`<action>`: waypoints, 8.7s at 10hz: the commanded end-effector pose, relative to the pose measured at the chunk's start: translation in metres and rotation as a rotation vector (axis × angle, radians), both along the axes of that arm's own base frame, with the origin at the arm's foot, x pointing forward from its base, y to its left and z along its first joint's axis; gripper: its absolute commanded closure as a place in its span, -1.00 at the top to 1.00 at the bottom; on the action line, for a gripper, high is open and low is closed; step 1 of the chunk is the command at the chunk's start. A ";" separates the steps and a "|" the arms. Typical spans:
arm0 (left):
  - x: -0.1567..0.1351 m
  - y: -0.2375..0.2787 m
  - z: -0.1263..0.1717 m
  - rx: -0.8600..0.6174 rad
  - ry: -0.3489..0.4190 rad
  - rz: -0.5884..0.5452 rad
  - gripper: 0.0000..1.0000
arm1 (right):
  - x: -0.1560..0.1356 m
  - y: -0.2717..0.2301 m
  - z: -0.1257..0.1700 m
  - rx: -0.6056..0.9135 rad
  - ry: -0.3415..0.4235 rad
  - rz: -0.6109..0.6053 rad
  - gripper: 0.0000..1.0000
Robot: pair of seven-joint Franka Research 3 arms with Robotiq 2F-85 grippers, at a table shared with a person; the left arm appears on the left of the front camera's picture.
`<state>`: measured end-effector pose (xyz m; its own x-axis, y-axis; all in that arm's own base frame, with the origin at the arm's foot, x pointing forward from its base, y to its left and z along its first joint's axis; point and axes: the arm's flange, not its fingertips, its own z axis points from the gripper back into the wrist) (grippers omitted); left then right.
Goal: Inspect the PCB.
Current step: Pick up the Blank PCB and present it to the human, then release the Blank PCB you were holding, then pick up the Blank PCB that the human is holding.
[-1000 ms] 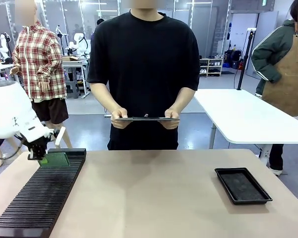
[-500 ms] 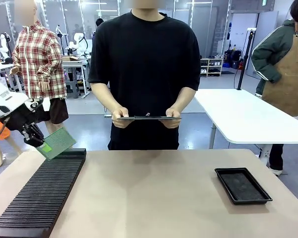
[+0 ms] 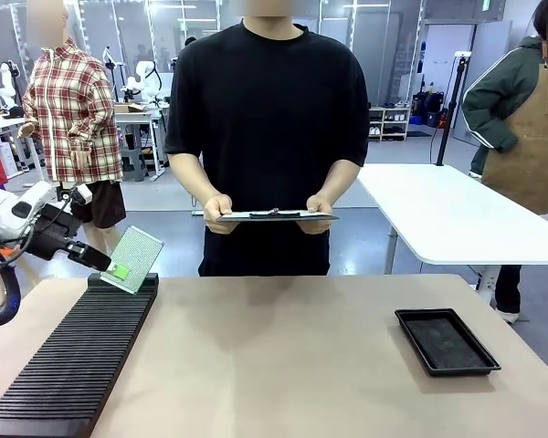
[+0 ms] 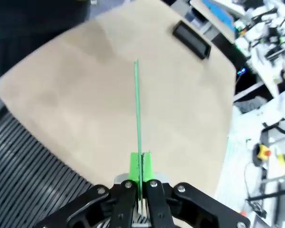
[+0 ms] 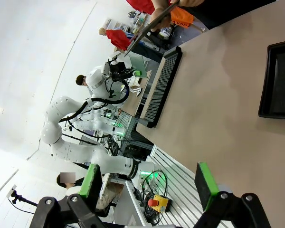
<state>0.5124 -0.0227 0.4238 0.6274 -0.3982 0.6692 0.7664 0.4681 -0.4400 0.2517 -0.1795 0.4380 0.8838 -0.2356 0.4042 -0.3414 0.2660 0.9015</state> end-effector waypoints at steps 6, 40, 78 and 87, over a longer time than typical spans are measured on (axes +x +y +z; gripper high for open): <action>0.024 0.002 -0.008 -0.062 0.046 0.207 -0.95 | 0.000 0.000 0.002 0.009 -0.015 -0.001 1.00; 0.050 -0.098 -0.104 -0.703 0.616 0.165 -0.95 | 0.000 0.000 0.002 0.009 -0.015 -0.001 1.00; 0.020 -0.074 -0.034 -0.650 0.569 0.065 1.00 | 0.000 0.000 0.002 0.009 -0.015 -0.001 1.00; -0.192 0.201 0.069 -0.621 0.421 0.220 1.00 | 0.000 0.000 0.002 0.009 -0.015 -0.001 1.00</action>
